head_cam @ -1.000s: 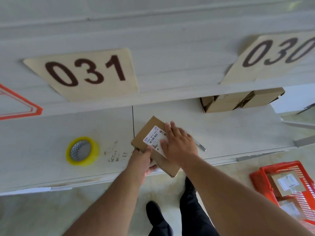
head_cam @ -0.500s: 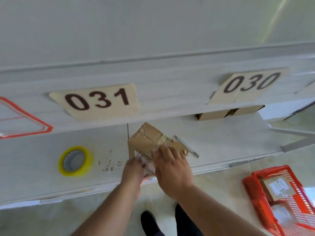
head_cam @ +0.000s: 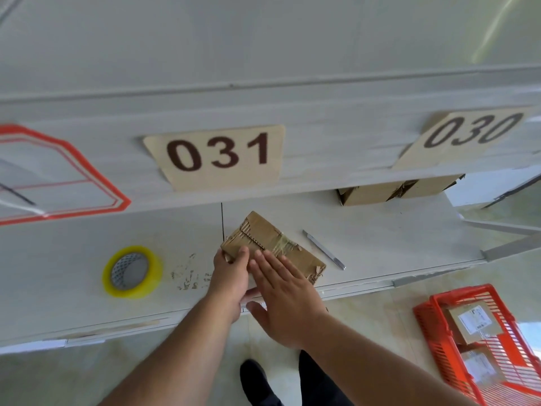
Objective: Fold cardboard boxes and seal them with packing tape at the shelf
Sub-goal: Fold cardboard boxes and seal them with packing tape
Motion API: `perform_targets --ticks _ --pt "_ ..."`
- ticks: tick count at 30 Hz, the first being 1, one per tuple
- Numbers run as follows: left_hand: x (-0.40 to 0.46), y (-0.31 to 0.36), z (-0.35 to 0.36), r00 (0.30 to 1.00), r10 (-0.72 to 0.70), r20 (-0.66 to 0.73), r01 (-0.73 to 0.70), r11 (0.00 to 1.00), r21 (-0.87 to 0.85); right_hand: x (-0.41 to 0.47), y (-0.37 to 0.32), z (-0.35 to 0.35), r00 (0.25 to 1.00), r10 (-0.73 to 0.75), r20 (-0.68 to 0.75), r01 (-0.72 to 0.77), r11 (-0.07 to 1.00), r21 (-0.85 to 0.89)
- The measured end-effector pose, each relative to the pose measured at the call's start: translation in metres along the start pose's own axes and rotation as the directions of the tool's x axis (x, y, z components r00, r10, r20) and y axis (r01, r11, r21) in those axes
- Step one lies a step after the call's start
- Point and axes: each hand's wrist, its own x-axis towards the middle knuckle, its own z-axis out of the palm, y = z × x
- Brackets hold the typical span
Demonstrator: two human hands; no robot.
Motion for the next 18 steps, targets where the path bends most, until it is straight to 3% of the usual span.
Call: perform_targets --ticks 4,14,18 --pt "0.001 0.0 0.002 0.999 0.015 -0.032 -0.013 0.998 0.062 0.013 0.018 -0.014 0.98 0.133 0.147 -0.132 0.991 -0.021" --pt "-0.006 0.003 0.004 1.0 0.011 -0.001 -0.011 0.999 0.033 0.06 0.039 -0.043 0.883 0.411 0.228 -0.444 0.889 0.115" --pt "-0.015 -0.004 0.001 0.999 -0.044 0.03 0.044 0.999 -0.011 0.058 0.06 -0.06 0.84 0.368 0.398 -0.528 0.725 0.443"
